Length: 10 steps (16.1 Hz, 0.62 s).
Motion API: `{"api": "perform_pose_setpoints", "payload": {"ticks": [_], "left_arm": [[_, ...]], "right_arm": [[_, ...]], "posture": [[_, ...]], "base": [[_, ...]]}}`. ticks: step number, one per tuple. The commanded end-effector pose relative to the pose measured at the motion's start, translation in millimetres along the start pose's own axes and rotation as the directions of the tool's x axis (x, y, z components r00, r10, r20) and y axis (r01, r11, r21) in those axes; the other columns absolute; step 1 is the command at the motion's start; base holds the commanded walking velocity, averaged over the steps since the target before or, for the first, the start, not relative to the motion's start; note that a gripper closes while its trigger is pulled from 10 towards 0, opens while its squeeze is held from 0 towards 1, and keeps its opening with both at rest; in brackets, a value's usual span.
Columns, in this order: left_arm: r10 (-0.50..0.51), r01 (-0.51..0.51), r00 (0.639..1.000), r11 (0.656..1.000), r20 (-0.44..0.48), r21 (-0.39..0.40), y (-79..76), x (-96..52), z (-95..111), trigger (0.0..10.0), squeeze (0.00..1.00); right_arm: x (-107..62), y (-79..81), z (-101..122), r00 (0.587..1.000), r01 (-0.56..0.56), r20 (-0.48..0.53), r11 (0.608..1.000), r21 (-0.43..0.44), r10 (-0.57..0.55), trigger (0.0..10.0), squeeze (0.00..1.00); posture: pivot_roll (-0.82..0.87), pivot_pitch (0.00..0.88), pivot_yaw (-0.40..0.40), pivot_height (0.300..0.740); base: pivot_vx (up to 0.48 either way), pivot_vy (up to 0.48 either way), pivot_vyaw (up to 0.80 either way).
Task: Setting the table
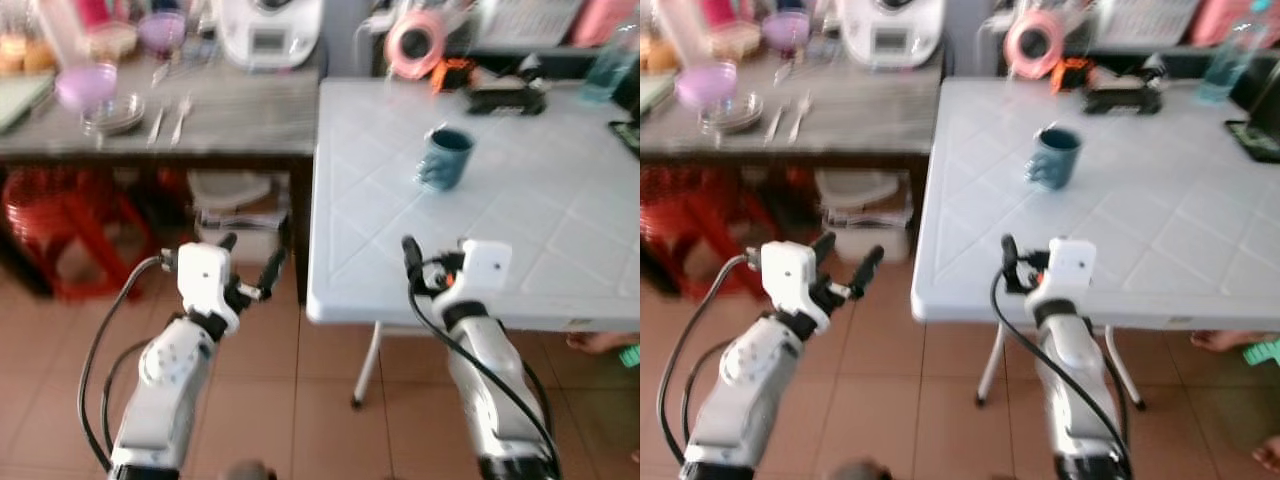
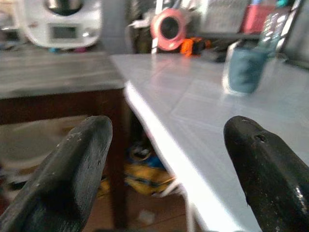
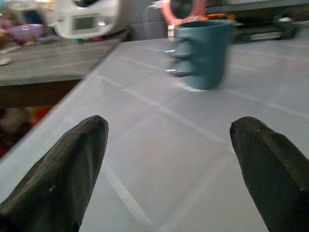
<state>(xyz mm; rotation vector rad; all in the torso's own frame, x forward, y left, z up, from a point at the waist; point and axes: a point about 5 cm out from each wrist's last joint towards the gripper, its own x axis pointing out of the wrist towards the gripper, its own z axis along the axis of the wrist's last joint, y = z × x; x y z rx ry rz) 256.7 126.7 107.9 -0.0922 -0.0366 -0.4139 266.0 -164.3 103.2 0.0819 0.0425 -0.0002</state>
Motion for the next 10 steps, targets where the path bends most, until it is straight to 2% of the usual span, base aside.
{"api": "perform_pose_setpoints", "payload": {"ticks": [1, 4, 6, 10], "left_arm": [[-0.018, 0.018, 1.0, 1.0, 0.005, 0.011, -2.6, 0.9, 1.8, 10.0, 0.0], [-0.024, 0.024, 1.0, 1.0, 0.004, 0.01, -3.1, 0.8, 1.6, 10.0, 0.0], [-0.024, 0.023, 1.0, 1.0, 0.005, 0.01, -3.3, 0.9, 1.5, 10.0, 0.0], [-0.025, 0.024, 1.0, 1.0, 0.005, 0.013, -3.0, 0.9, 1.5, 10.0, 0.0]], "right_arm": [[1.3, -1.6, 3.6, 1.0, 0.008, 0.011, 1.0, 0.003, -0.008, 10.0, 0.0], [1.9, -1.6, 4.0, 1.0, 0.011, 0.011, 1.0, 0.005, -0.011, 10.0, 0.0], [1.9, -1.5, 4.0, 1.0, 0.009, 0.012, 1.0, 0.005, -0.01, 10.0, 0.0], [2.4, -1.3, 4.0, 1.0, 0.011, 0.011, 1.0, 0.007, -0.011, 10.0, 0.0]], "posture": [[-0.02, 0.0, 0.027, 0.74], [-0.02, 0.0, 0.027, 0.74], [-0.02, 0.0, 0.025, 0.74], [-0.02, 0.0, 0.026, 0.74]], "base": [[0.296, 0.0, 0.0], [0.309, 0.0, 0.0], [0.332, 0.0, -0.8], [0.305, 0.0, 0.0]]}}
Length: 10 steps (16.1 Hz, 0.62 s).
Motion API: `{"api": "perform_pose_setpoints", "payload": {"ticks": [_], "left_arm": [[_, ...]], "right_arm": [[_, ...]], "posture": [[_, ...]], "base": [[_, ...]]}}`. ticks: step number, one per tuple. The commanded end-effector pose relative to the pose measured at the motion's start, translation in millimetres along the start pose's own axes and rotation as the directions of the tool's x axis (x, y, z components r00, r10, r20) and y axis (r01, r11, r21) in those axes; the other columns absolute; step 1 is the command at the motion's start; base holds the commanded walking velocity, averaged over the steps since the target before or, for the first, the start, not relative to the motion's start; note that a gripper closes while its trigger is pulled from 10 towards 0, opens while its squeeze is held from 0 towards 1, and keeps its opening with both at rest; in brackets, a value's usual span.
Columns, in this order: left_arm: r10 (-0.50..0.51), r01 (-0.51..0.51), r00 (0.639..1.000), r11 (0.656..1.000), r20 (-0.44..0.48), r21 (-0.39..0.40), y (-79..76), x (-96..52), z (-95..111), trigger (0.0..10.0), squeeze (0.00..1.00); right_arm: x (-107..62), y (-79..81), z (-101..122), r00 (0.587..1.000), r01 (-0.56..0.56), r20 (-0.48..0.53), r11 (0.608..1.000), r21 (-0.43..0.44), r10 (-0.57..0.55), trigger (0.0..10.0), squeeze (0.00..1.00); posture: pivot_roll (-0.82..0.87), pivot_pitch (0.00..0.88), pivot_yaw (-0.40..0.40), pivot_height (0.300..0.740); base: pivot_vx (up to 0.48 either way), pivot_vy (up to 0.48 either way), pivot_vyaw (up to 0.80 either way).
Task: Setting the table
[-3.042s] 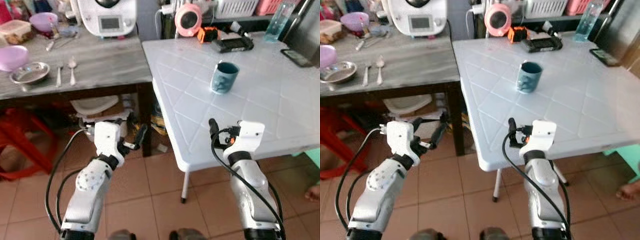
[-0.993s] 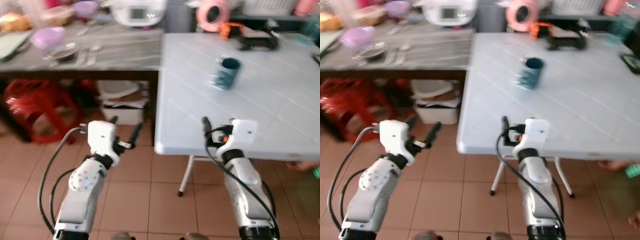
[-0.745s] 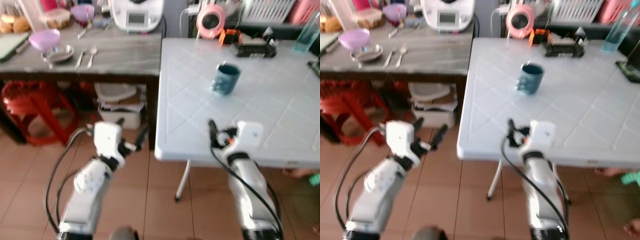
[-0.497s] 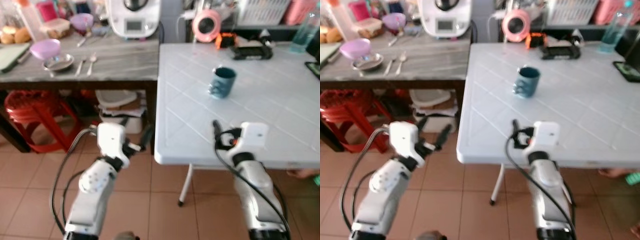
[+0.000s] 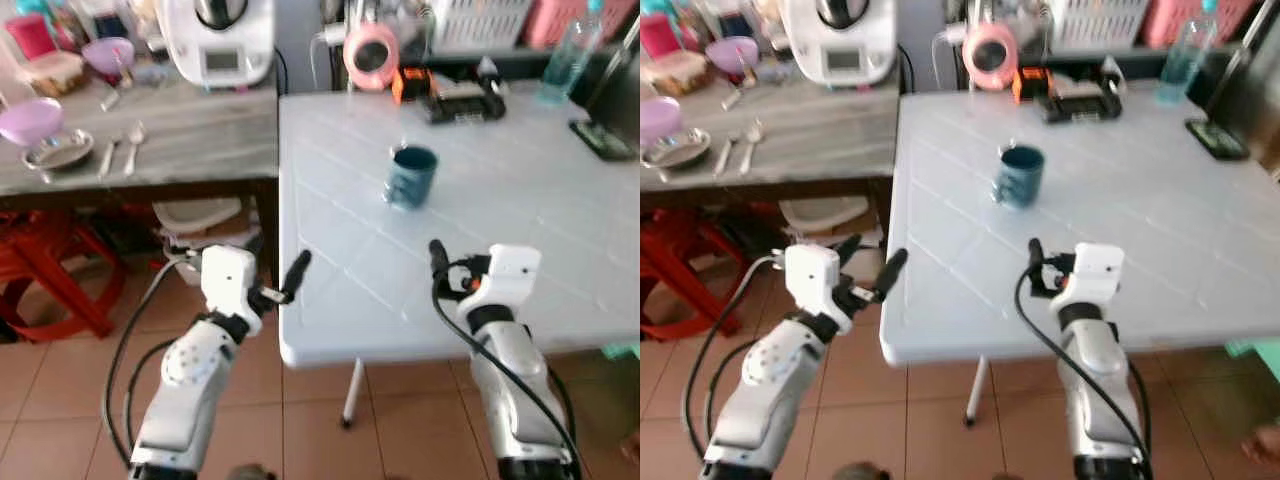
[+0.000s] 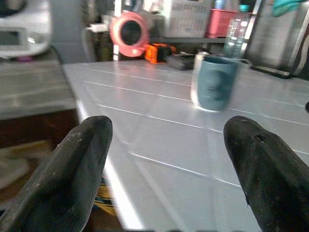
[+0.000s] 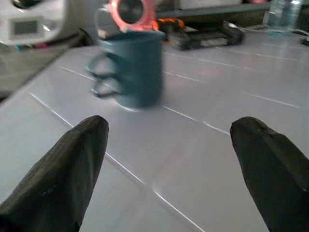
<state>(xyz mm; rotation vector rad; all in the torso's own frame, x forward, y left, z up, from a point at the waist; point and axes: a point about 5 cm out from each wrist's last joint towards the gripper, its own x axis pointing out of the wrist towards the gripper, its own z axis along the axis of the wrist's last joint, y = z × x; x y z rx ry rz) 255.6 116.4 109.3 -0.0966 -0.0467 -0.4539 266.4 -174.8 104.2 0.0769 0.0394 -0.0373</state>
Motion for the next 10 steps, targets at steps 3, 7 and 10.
{"api": "perform_pose_setpoints", "payload": {"ticks": [3, 7, 10], "left_arm": [[0.012, -0.012, 1.0, 1.0, -0.009, 0.017, 6.5, -2.8, 0.4, 10.0, 0.0], [0.014, -0.014, 1.0, 1.0, -0.018, 0.025, 7.5, -4.0, -0.3, 10.0, 0.0], [0.016, -0.015, 1.0, 1.0, -0.024, 0.024, 7.7, -5.3, -1.4, 10.0, 0.0]], "right_arm": [[1.8, 9.2, 1.7, 1.0, -0.023, 0.005, 1.0, 0.011, 0.023, 10.0, 0.0], [5.1, 9.8, 2.0, 1.0, -0.01, 0.005, 1.0, 0.012, 0.01, 10.0, 0.0], [11.6, 8.2, 4.0, 1.0, 0.002, 0.003, 1.0, 0.006, -0.002, 10.0, 0.0]], "posture": [[-0.02, 0.0, 0.026, 0.74], [-0.02, 0.0, 0.029, 0.74], [-0.02, 0.0, 0.028, 0.74]], "base": [[0.254, 0.0, 0.0], [0.063, 0.0, 0.0], [0.246, 0.0, 0.0]]}}
